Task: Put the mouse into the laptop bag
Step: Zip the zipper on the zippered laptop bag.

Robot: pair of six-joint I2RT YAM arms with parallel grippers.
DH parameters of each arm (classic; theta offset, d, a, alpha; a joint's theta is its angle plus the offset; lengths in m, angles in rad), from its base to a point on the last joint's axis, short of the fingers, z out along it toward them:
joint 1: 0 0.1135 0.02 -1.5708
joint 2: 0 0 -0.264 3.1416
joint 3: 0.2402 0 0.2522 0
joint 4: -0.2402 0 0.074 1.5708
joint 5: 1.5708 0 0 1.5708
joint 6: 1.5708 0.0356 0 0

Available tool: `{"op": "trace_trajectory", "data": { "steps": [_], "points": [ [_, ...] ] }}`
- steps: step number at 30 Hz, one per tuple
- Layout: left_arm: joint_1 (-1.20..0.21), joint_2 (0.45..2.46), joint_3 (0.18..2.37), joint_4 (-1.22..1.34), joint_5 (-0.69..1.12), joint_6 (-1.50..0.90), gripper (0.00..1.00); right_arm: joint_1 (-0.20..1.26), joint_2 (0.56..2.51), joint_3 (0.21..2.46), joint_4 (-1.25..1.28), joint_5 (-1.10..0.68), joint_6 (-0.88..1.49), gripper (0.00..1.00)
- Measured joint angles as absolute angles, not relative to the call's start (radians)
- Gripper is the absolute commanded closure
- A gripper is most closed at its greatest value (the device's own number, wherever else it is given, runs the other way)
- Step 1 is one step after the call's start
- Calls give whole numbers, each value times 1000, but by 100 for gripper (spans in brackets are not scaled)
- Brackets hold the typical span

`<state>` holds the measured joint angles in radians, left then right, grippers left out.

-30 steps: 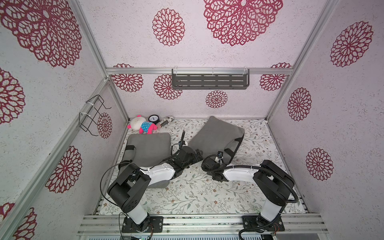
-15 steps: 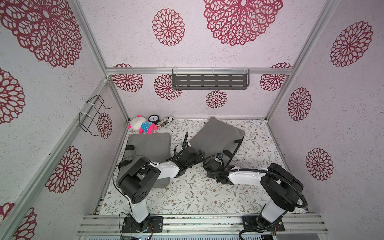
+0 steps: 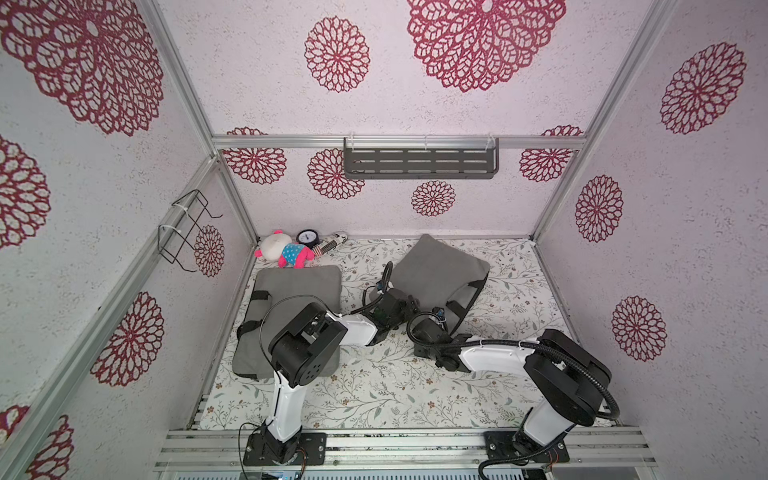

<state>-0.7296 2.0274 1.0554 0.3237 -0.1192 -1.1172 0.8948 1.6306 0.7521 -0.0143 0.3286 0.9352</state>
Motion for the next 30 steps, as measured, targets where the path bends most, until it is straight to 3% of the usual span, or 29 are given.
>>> {"op": "trace_trajectory", "data": {
  "steps": [1,3,10,13,15,18,19,21,26,30],
  "points": [
    [-728,2029,1054,309,-128,-1118,80,894,1621,746,-13,329,935,100],
    [-728,2028,1053,294,-144,-1127,88,894,1598,730,-11,330,935,100],
    [-729,2006,1039,292,-162,-1139,100,867,1565,687,21,289,936,100],
    [-728,2003,1030,303,-158,-1139,99,855,1563,664,59,264,935,100],
    [-728,2003,1028,308,-155,-1138,90,854,1562,651,82,257,934,100],
    [-728,2003,1024,308,-146,-1134,40,857,1557,634,102,258,918,100],
    [-728,2003,1020,305,-140,-1134,29,861,1555,630,105,262,912,100],
    [-734,2002,1021,319,-129,-1131,16,868,1556,630,104,278,899,100],
    [-747,2001,1030,345,-125,-1130,6,890,1574,640,97,346,877,100],
    [-747,2001,1030,351,-126,-1130,4,904,1595,650,99,403,865,92]
  ]
}}
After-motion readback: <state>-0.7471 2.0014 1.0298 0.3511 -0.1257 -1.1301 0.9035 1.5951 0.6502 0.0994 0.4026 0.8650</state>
